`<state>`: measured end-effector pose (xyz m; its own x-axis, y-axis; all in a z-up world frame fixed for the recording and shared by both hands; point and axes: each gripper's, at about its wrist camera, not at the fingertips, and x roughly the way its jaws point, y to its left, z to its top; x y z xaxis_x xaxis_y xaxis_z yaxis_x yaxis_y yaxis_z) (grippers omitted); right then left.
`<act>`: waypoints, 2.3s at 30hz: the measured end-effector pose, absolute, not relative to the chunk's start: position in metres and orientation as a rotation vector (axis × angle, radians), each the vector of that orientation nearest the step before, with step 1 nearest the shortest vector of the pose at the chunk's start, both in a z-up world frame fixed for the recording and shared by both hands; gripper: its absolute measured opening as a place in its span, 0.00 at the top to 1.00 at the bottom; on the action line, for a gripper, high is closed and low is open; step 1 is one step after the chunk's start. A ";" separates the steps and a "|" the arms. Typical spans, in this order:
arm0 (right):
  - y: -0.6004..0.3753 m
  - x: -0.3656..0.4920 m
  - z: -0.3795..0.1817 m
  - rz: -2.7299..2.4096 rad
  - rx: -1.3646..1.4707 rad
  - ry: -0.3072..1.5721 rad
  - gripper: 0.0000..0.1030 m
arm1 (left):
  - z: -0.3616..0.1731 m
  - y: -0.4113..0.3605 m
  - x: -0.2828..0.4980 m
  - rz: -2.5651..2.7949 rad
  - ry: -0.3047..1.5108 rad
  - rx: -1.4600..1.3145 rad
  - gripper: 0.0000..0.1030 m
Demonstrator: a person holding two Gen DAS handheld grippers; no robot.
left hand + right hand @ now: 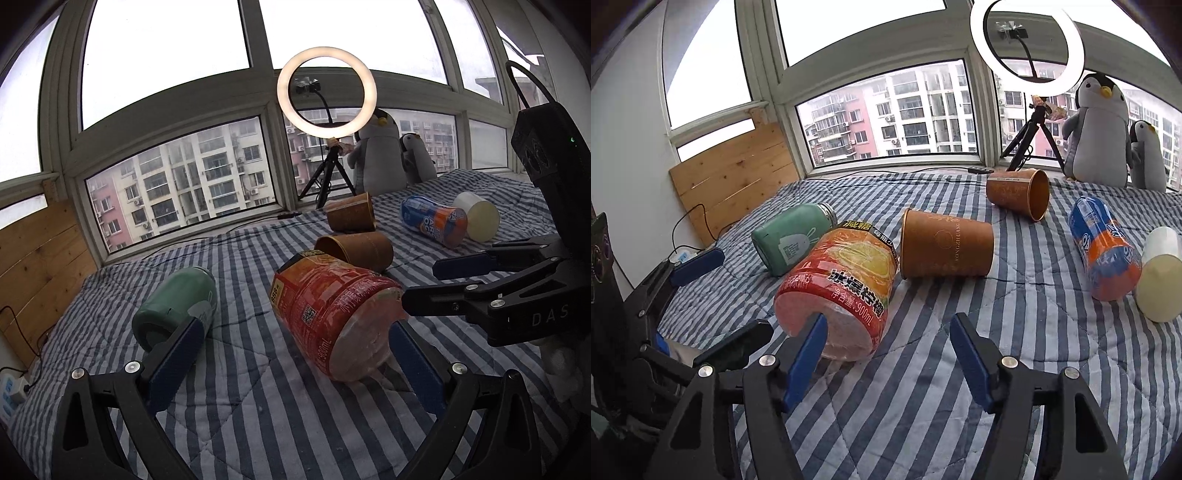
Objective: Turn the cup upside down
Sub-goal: 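Rotate the right gripper to turn the bottle's cap end downward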
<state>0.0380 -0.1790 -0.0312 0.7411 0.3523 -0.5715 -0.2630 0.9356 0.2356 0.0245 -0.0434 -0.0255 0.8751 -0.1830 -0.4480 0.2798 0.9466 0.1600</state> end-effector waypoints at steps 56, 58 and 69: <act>-0.188 0.007 0.018 0.286 0.224 0.942 0.66 | -0.021 -0.076 0.026 -0.655 0.880 -0.008 0.36; -0.194 0.019 0.016 0.289 0.264 0.958 0.66 | -0.019 -0.073 0.034 -0.668 0.881 -0.022 0.35; -0.195 0.070 0.017 0.308 0.291 0.938 0.66 | 0.001 -0.063 0.065 -0.629 0.790 -0.007 0.32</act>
